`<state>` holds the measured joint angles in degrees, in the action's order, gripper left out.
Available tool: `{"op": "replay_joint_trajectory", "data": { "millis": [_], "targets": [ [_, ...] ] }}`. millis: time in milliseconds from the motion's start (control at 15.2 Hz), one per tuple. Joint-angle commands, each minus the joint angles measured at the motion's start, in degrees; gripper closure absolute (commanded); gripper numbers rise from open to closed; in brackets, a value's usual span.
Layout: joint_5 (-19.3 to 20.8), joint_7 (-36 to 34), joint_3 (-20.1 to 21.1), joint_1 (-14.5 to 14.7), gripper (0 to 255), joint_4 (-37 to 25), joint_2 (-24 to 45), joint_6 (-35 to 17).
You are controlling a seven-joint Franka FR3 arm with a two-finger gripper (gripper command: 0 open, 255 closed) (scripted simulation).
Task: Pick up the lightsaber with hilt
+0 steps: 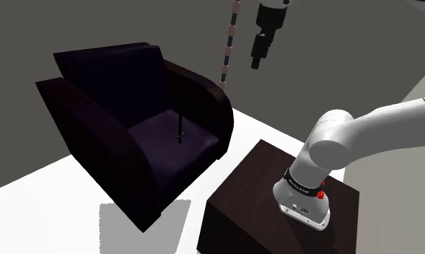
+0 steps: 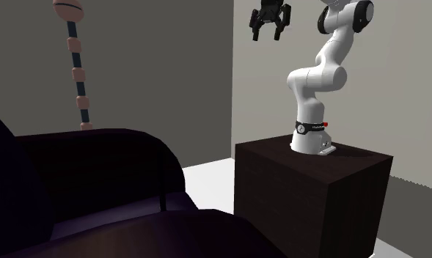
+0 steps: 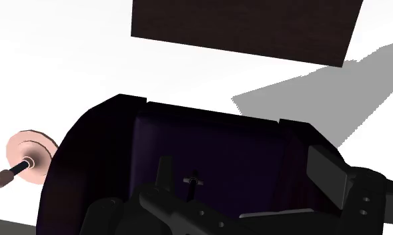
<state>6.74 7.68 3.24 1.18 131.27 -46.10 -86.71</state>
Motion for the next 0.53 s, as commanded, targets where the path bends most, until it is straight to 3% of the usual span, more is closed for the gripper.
{"op": "replay_joint_trajectory", "data": {
  "millis": [0, 462],
  "targets": [
    [0.00, 0.00, 0.00, 0.00, 0, 0.00, 0.00, 0.00],
    [0.73, 3.01, -3.47, -0.07, 0, 3.70, 9.03, -13.93]
  ]
}}
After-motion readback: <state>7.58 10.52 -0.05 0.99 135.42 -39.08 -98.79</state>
